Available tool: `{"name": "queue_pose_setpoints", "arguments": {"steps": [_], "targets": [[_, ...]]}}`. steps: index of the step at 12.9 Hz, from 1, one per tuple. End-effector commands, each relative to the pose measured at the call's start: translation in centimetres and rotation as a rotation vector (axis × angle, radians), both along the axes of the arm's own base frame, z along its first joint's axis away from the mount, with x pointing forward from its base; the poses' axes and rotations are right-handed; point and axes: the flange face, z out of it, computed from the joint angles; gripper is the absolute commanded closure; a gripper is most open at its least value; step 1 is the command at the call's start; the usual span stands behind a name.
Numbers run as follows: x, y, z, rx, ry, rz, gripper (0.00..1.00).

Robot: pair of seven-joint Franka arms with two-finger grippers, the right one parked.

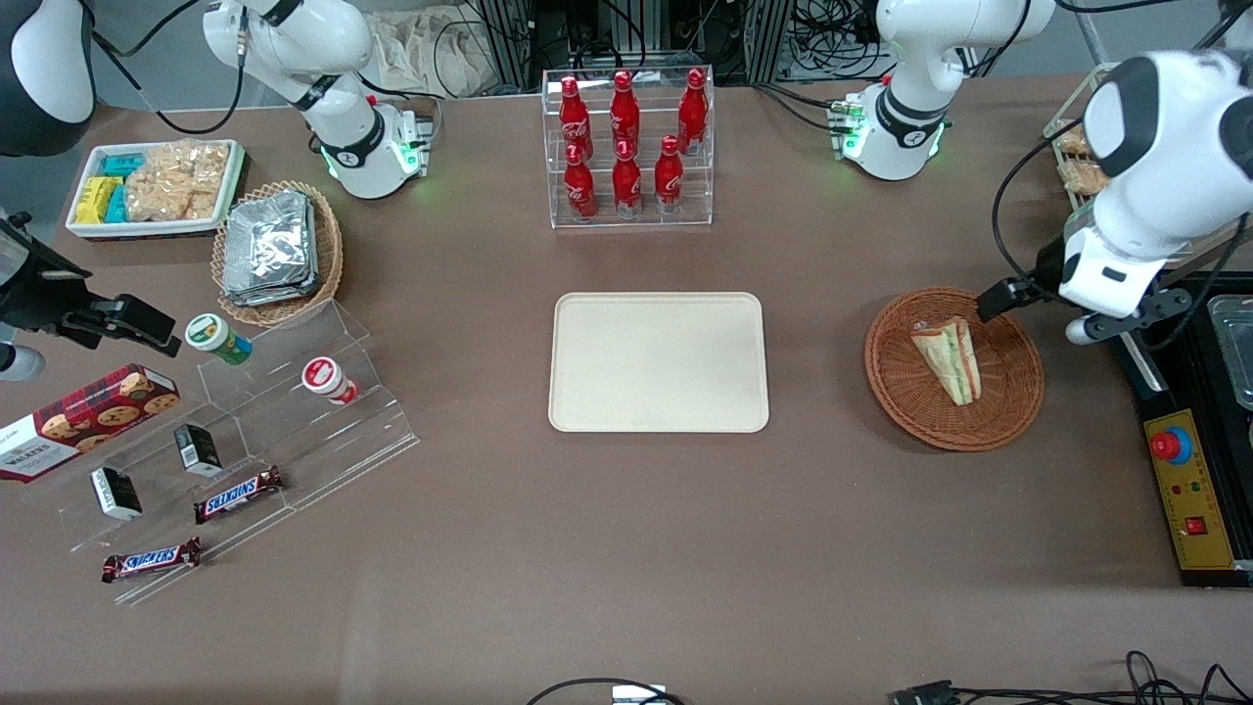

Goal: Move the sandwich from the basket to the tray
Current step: 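Move the left gripper over the wrapped sandwich in the wicker basket, then lower the open left gripper around the sandwich and close it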

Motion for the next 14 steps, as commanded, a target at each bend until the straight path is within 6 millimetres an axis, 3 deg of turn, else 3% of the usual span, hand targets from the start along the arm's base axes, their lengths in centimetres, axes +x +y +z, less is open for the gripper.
{"name": "queue_pose_setpoints", "arguments": {"steps": [1,3,5,10,11,12,14], "targets": [[-1.6,0.0,-4.5,0.004,-0.026,0.005,0.0],[-3.1,0.1,-9.6,0.009,-0.078,0.005,0.0],[-3.5,0.2,-13.6,0.013,-0.098,0.007,0.01],[-3.2,0.3,-18.8,0.019,-0.112,0.007,0.02],[-3.3,0.4,-19.4,0.02,-0.102,0.009,0.09],[-3.3,0.2,-19.8,0.02,-0.094,0.006,0.26],[-3.4,0.3,-20.2,0.021,-0.093,0.007,0.76]]}}
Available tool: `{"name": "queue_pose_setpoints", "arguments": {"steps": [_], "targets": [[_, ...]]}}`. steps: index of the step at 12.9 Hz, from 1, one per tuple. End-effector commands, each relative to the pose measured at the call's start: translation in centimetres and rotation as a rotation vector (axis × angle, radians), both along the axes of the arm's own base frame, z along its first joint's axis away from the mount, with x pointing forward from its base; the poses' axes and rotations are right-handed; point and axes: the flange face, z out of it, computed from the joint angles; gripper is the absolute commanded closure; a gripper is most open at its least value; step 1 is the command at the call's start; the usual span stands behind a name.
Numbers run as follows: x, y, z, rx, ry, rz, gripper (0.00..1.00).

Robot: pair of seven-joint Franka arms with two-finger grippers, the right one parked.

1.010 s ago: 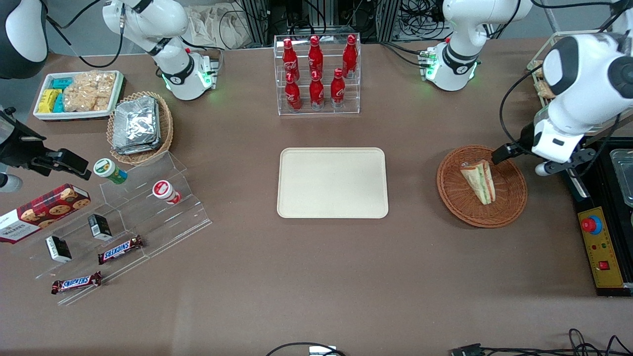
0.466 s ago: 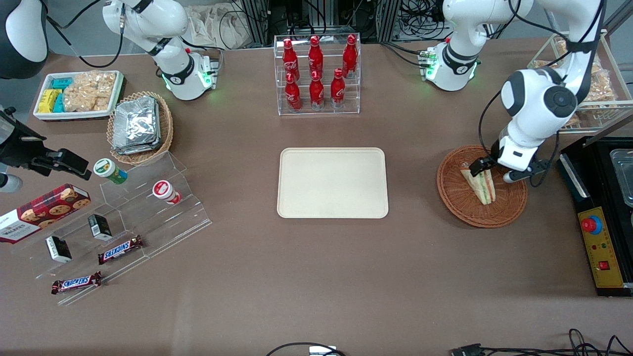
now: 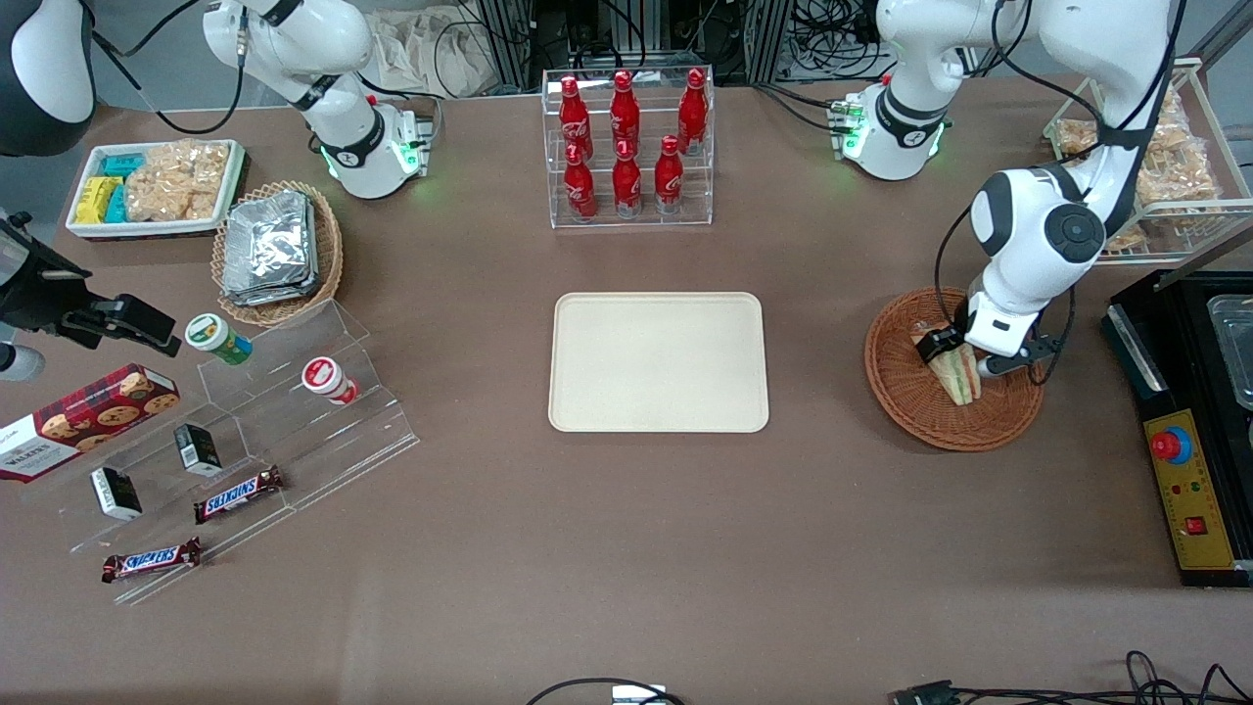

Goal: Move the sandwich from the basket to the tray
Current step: 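Lower the open left gripper around the sandwich and close it, then lift the sandwich up out of the basket with the left gripper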

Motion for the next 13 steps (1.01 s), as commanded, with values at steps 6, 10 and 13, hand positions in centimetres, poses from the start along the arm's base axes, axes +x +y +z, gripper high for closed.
{"name": "queue_pose_setpoints", "arguments": {"steps": [6,10,13], "targets": [[0.2,-0.1,8.2,0.002,0.009,-0.015,0.91],[2.5,-0.1,21.4,-0.004,0.067,-0.118,0.91],[5.1,-0.3,31.3,-0.009,0.087,-0.257,0.91]]}}
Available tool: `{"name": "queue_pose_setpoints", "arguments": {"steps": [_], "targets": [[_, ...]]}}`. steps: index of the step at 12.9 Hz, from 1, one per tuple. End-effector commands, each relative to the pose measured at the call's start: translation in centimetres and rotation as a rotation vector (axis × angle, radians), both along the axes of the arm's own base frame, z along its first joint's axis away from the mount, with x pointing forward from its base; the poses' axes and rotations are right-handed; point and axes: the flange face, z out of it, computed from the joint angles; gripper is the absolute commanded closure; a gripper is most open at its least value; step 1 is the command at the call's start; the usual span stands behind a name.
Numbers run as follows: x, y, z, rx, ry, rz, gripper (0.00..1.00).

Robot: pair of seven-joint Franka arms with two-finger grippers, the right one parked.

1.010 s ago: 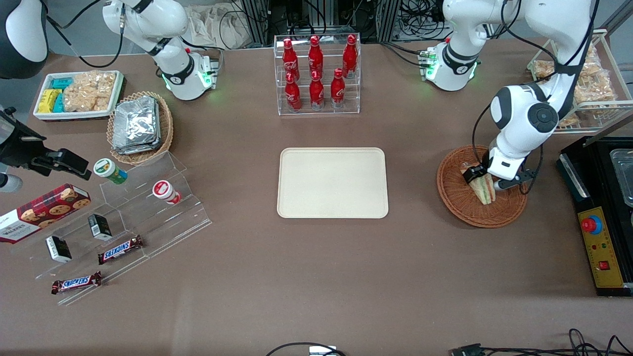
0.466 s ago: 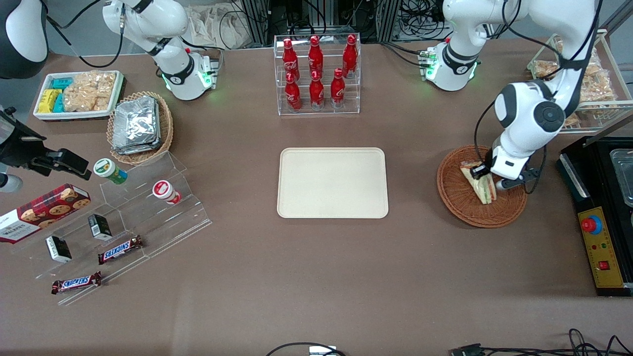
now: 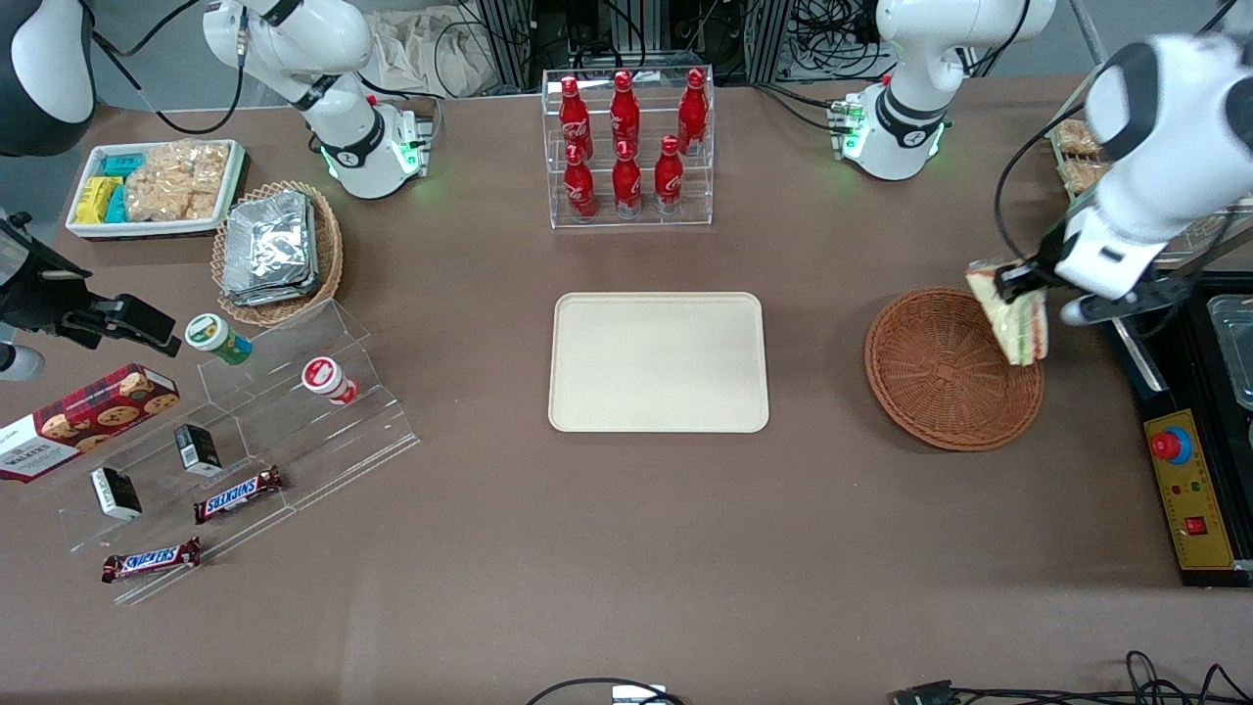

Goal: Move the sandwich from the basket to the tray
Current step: 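Lift the sandwich up out of the basket with the left gripper, then carry the held sandwich over the cream tray with the left gripper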

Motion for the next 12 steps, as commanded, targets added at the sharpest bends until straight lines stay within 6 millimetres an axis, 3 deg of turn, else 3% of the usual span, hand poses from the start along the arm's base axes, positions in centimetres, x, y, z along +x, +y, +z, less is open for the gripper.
{"name": "queue_pose_setpoints", "arguments": {"steps": [1,3,5,8,11,12], "targets": [[2.8,-0.3,6.5,0.001,0.021,-0.161,0.9],[3.6,-2.2,8.8,-0.015,0.048,-0.285,0.89],[2.9,-7.8,9.7,0.001,0.046,-0.329,0.89],[1.4,-18.0,10.3,0.023,0.021,-0.28,0.89],[1.5,-25.2,10.6,0.001,0.011,-0.212,0.89],[2.5,-26.0,10.3,-0.016,0.018,-0.179,0.89]]}}
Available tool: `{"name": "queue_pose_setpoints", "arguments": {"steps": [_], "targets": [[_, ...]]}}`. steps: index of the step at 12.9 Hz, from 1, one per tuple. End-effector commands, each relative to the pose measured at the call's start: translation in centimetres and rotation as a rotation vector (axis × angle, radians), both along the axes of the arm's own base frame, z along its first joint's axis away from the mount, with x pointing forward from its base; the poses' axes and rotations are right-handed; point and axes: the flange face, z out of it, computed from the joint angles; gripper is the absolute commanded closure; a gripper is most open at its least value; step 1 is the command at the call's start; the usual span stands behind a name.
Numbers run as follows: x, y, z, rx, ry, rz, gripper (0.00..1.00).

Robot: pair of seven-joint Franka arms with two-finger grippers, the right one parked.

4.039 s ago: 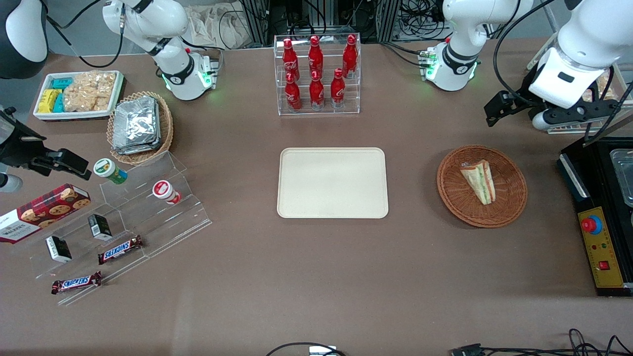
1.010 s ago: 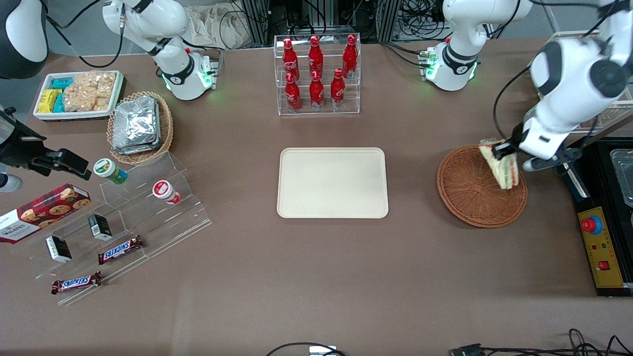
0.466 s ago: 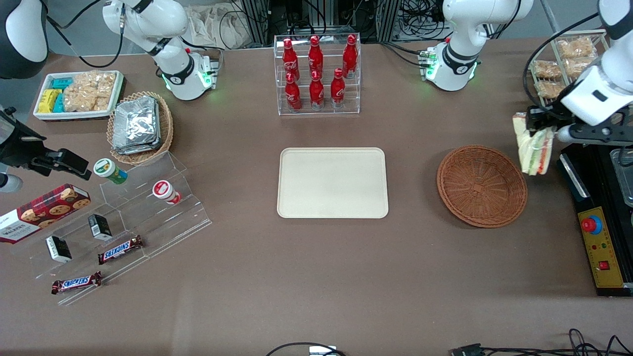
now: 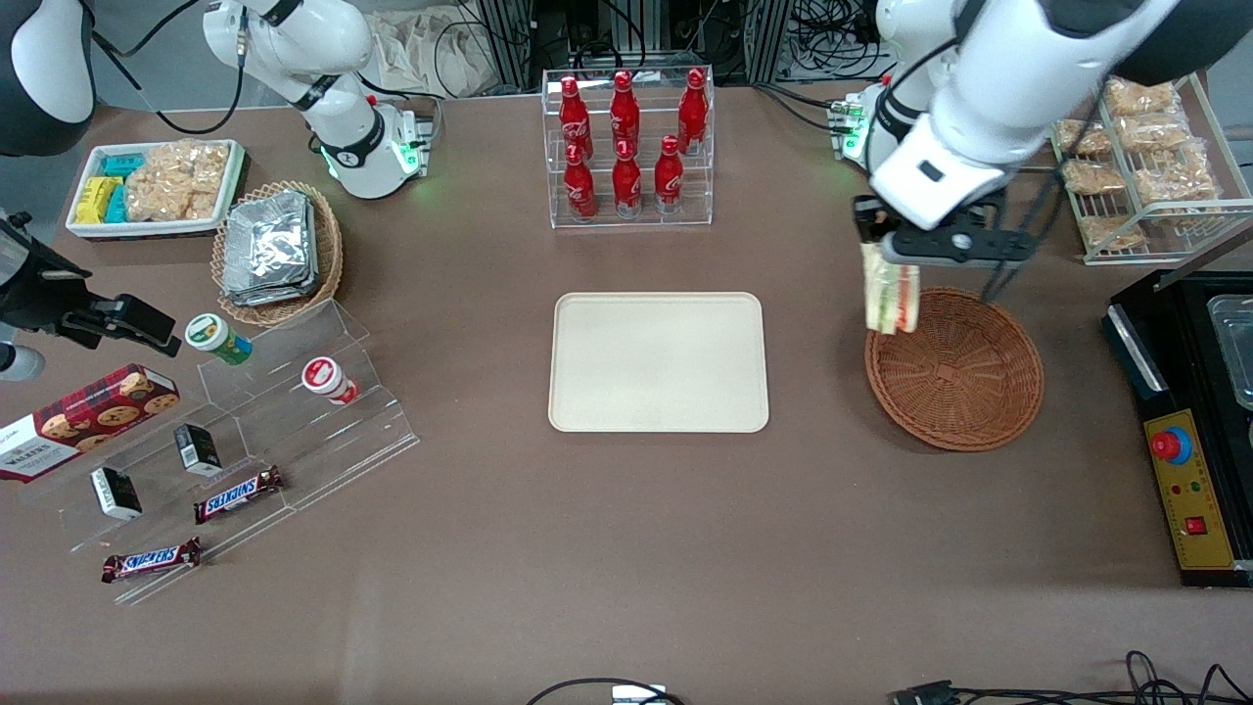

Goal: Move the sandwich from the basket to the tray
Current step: 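Carry the held sandwich over the cream tray with the left gripper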

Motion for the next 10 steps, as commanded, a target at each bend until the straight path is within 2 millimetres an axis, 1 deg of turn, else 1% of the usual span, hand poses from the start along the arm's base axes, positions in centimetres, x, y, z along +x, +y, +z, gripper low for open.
{"name": "queue_pose_setpoints", "arguments": {"steps": [1,2,3,4,6,7,8,9,10], "targets": [[2.6,-3.4,-0.7,-0.038,0.033,0.07,0.89],[2.9,-4.8,-1.8,-0.043,0.032,0.064,0.88],[3.5,-5.2,-3.3,-0.057,0.021,0.065,0.86],[3.7,-5.9,-5.6,-0.061,0.019,0.063,0.86],[3.3,-7.3,-11.1,-0.076,0.003,0.056,0.86],[2.8,-8.0,-14.3,-0.07,-0.011,0.043,0.86],[2.1,-9.2,-17.5,-0.059,-0.027,0.052,0.86],[2.0,-9.7,-20.5,-0.028,-0.033,0.053,0.85],[2.1,-9.8,-23.6,0.005,-0.028,0.037,0.84]]}}
